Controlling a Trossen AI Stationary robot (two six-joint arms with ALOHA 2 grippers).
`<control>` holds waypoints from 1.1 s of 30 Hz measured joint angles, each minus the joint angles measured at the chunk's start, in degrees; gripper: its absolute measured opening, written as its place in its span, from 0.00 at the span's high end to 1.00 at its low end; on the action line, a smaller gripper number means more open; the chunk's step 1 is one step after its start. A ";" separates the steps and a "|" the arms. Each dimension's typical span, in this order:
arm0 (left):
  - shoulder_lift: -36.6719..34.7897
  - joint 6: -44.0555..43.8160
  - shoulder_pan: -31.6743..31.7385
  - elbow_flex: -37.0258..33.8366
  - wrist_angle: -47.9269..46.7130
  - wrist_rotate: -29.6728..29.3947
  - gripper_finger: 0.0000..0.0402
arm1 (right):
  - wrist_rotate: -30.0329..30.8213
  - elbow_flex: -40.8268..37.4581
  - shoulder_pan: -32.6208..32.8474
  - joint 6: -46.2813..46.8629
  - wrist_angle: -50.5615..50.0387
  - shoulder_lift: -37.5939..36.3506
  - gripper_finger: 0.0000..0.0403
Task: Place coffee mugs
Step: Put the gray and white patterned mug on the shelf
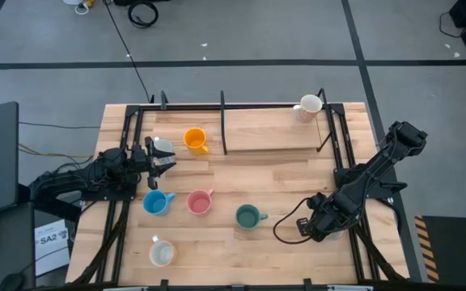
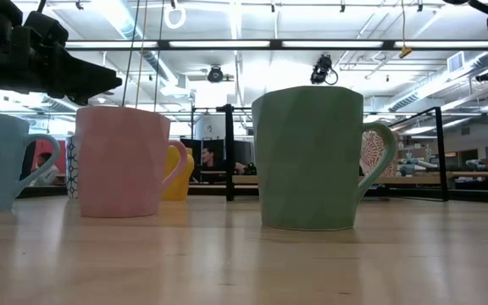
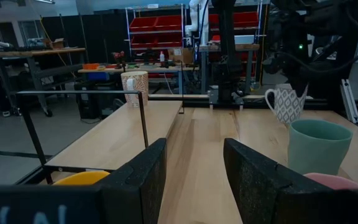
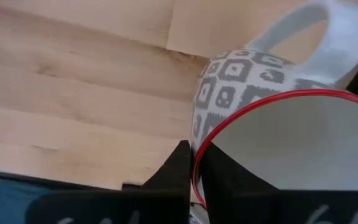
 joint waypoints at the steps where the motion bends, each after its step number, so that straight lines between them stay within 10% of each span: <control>1: 0.00 -0.02 -0.01 -0.01 -0.01 0.01 0.58 | 0.28 0.02 -0.20 -1.53 0.00 0.02 0.94; 11: 0.00 0.01 -0.01 0.00 -0.01 0.00 0.58 | 0.89 0.09 -8.03 -28.44 -3.52 0.00 0.92; 33: 0.00 0.01 -0.01 0.00 -0.01 0.00 0.58 | 13.10 5.57 -36.57 -136.04 -4.11 0.28 0.92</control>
